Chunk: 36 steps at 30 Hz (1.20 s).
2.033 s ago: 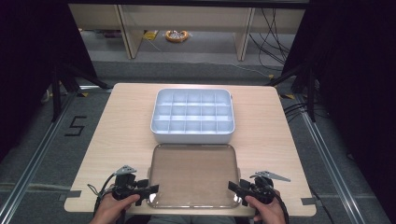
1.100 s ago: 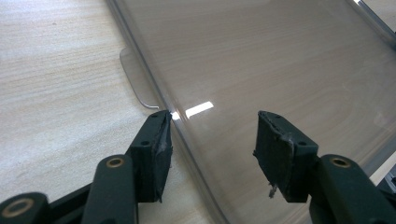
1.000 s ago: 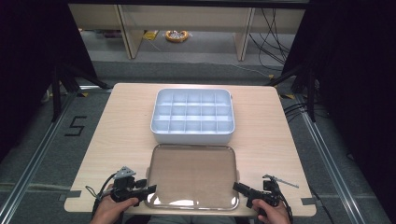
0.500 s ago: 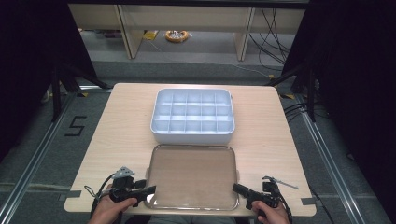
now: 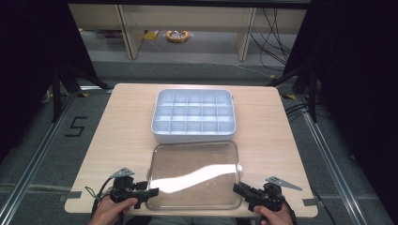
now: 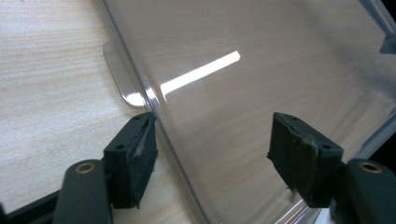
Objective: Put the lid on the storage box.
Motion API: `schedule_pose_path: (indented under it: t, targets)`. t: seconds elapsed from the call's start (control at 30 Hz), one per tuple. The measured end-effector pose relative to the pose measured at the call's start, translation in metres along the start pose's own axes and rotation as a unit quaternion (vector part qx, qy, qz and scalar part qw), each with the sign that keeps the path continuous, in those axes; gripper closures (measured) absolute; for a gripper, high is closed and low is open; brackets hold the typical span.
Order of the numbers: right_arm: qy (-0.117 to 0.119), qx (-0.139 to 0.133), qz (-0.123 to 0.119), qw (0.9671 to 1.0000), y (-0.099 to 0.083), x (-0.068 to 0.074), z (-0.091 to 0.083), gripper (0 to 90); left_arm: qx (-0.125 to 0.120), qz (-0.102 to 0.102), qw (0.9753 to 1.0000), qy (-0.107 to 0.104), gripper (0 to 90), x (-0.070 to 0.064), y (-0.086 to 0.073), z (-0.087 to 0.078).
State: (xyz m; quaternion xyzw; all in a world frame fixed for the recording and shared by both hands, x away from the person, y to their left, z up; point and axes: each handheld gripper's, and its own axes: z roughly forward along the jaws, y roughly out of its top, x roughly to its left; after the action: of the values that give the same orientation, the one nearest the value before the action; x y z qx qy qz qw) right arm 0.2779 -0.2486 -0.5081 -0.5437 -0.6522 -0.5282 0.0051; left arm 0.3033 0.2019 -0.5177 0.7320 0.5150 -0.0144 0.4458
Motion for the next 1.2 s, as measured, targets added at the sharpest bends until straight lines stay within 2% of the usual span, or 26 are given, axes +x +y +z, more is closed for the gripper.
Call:
schedule_pose_path:
  t: [0.03, 0.17, 0.2, 0.23, 0.27, 0.3, 0.33, 0.37, 0.4, 0.43, 0.47, 0.5, 0.53, 0.57, 0.63, 0.67, 0.73, 0.8, 0.87, 0.9, 0.93, 0.97, 1.07, 1.13, 1.17, 1.2]
  targets:
    - [0.001, -0.008, -0.015, 0.9999, 0.000, 0.001, 0.000, 65.0, 0.000, 0.000, 1.0000, 0.000, 31.1, 0.000, 0.000, 0.000]
    - [0.009, -0.010, -0.032, 0.9994, 0.003, 0.010, -0.004, 64.9, -0.005, -0.021, 0.9998, -0.001, 30.7, 0.002, 0.001, -0.001]
    - [0.009, -0.010, -0.032, 0.9994, 0.003, 0.010, -0.004, 64.9, -0.005, -0.021, 0.9998, -0.001, 30.6, 0.002, 0.001, -0.001]
    - [0.010, -0.015, -0.058, 0.9982, 0.004, 0.008, -0.004, 65.0, -0.006, -0.020, 0.9998, -0.001, 30.7, 0.002, 0.001, -0.001]
    - [0.005, -0.018, -0.071, 0.9973, 0.003, 0.007, -0.003, 65.0, -0.005, -0.020, 0.9998, -0.001, 30.7, 0.002, 0.001, -0.001]
    - [0.005, -0.015, -0.068, 0.9976, 0.003, 0.008, -0.003, 65.0, -0.004, -0.021, 0.9998, -0.001, 30.8, 0.002, 0.001, -0.001]
    - [0.008, -0.011, -0.052, 0.9986, 0.003, 0.010, -0.004, 65.0, -0.004, -0.021, 0.9998, -0.001, 33.4, 0.002, 0.001, -0.001]
    - [0.008, -0.011, -0.052, 0.9986, 0.003, 0.010, -0.004, 65.0, -0.002, -0.020, 0.9998, -0.002, 33.4, 0.002, 0.001, -0.001]
    - [0.007, -0.016, -0.068, 0.9975, 0.004, 0.007, -0.003, 64.9, -0.004, -0.004, 0.9999, 0.014, 43.9, 0.003, 0.000, -0.002]
    - [0.007, -0.016, -0.068, 0.9975, 0.004, 0.007, -0.003, 64.9, -0.004, -0.004, 0.9999, 0.014, 48.8, 0.003, 0.000, -0.002]
    - [0.004, -0.015, -0.075, 0.9971, 0.004, 0.004, -0.002, 64.7, -0.007, -0.005, 0.9999, 0.012, 49.7, 0.004, -0.001, -0.002]
    - [0.005, -0.006, -0.052, 0.9986, 0.003, 0.006, -0.002, 64.5, -0.011, -0.007, 0.9998, 0.012, 51.5, 0.004, -0.001, -0.002]
    - [-0.011, -0.004, -0.061, 0.9980, 0.003, 0.004, -0.002, 64.3, -0.011, -0.003, 0.9999, 0.013, 52.6, 0.003, 0.000, -0.003]
    - [-0.008, 0.003, -0.055, 0.9985, 0.003, 0.004, -0.001, 64.2, -0.017, -0.001, 0.9998, 0.014, 53.6, 0.003, 0.000, -0.004]
    - [-0.019, 0.000, -0.063, 0.9978, 0.002, 0.002, 0.000, 64.2, -0.019, 0.006, 0.9997, 0.014, 55.7, 0.002, 0.000, -0.004]
    - [-0.027, 0.003, -0.067, 0.9974, 0.003, 0.002, 0.000, 64.3, -0.025, 0.012, 0.9995, 0.014, 56.7, 0.001, 0.001, -0.006]
    - [-0.025, 0.002, -0.055, 0.9981, 0.002, 0.003, 0.002, 64.5, -0.029, 0.016, 0.9993, 0.018, 57.7, -0.002, 0.001, -0.006]
    - [-0.025, 0.005, -0.056, 0.9981, 0.002, 0.003, 0.001, 64.5, -0.029, 0.019, 0.9992, 0.022, 58.1, -0.002, 0.001, -0.006]
    - [-0.044, 0.011, -0.062, 0.9971, 0.003, 0.003, 0.002, 63.9, -0.026, 0.023, 0.9991, 0.024, 57.9, -0.005, 0.002, -0.007]
    - [-0.045, 0.006, -0.062, 0.9970, 0.002, 0.003, 0.003, 63.8, -0.029, 0.033, 0.9987, 0.025, 58.0, -0.007, 0.003, -0.008]
    - [-0.045, 0.006, -0.062, 0.9970, 0.002, 0.003, 0.003, 63.8, -0.029, 0.033, 0.9987, 0.025, 58.0, -0.007, 0.003, -0.008]
    - [-0.050, 0.005, -0.062, 0.9968, 0.003, 0.003, 0.002, 63.7, -0.034, 0.047, 0.9979, 0.029, 58.0, -0.010, 0.005, -0.008]
    - [-0.055, 0.006, -0.067, 0.9962, 0.004, 0.003, 0.002, 63.7, -0.041, 0.054, 0.9973, 0.030, 58.4, -0.011, 0.007, -0.009]
    - [-0.059, 0.008, -0.059, 0.9965, 0.005, 0.005, 0.001, 63.7, -0.048, 0.052, 0.9971, 0.031, 58.9, -0.012, 0.010, -0.010]
    - [-0.057, 0.000, -0.069, 0.9959, 0.008, 0.003, 0.002, 63.1, -0.045, 0.054, 0.9972, 0.028, 58.9, -0.012, 0.012, -0.011]
    - [-0.057, 0.000, -0.069, 0.9959, 0.008, 0.003, 0.002, 63.1, -0.045, 0.054, 0.9972, 0.028, 58.9, -0.012, 0.012, -0.011]
